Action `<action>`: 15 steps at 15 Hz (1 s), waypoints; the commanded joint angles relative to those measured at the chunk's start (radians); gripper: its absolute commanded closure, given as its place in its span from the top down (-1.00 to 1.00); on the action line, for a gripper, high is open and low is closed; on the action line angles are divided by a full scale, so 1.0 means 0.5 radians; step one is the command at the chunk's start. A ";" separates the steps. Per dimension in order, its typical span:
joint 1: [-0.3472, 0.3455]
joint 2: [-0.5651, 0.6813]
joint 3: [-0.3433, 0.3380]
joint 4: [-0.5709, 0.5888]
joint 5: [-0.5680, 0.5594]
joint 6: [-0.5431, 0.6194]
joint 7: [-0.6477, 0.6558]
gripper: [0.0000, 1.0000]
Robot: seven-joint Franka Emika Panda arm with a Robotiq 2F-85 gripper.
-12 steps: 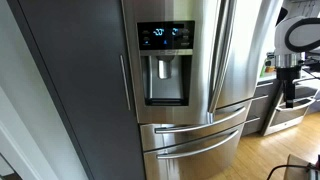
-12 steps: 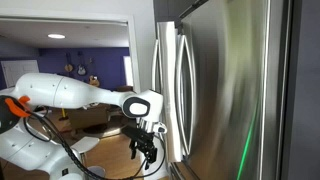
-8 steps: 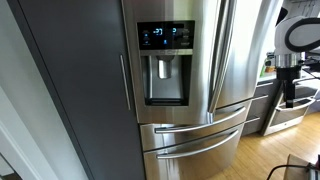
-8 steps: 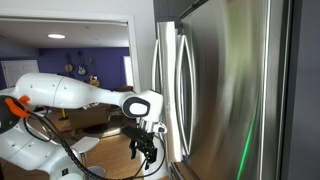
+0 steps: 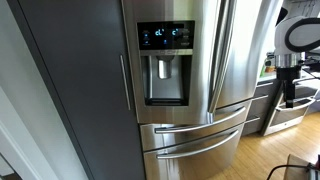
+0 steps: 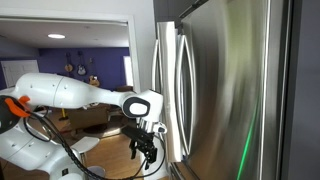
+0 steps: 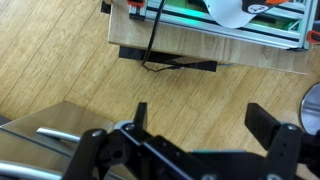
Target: Close the open refrigerator door fully
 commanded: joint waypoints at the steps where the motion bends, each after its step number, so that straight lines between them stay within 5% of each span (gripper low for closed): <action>1: -0.014 0.004 0.013 0.004 0.007 -0.003 -0.006 1.00; 11: -0.004 -0.003 0.026 0.000 -0.002 0.015 -0.010 1.00; 15: 0.120 -0.097 0.285 0.028 0.029 0.060 0.139 1.00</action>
